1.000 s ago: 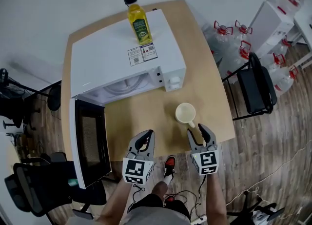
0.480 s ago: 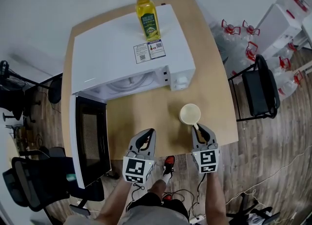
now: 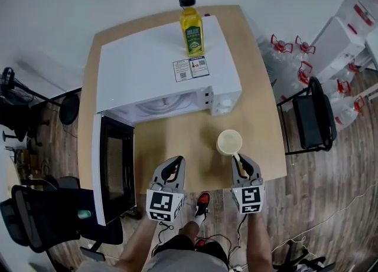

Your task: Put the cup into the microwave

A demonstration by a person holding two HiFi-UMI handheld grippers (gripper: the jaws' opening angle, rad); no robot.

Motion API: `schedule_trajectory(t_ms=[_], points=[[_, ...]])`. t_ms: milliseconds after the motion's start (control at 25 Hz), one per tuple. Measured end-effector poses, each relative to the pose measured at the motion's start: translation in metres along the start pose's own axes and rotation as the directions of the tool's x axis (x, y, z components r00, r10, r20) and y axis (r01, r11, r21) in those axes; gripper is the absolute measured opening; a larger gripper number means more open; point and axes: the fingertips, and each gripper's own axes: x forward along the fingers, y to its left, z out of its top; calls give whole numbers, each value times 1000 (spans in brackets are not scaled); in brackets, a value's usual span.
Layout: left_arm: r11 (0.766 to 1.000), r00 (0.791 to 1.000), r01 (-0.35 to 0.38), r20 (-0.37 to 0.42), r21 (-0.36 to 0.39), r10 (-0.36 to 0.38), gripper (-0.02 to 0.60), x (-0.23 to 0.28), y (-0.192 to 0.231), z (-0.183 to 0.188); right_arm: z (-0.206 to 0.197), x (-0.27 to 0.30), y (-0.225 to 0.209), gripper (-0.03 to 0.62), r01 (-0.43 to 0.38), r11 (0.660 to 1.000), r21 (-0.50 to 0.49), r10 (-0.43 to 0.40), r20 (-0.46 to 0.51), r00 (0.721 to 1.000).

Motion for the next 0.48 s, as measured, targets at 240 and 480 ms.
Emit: schedule_trajectory(t_ms=[240,480], points=[[999,998,-36,48,2,36,25,-19,11,20,36,-12,12,54,-18,1000,-11,18,63,998],[997,993,-76,93,-9,76,25,-47,25,40,76,-28,32,54,-42,999,-32,45,119,992]])
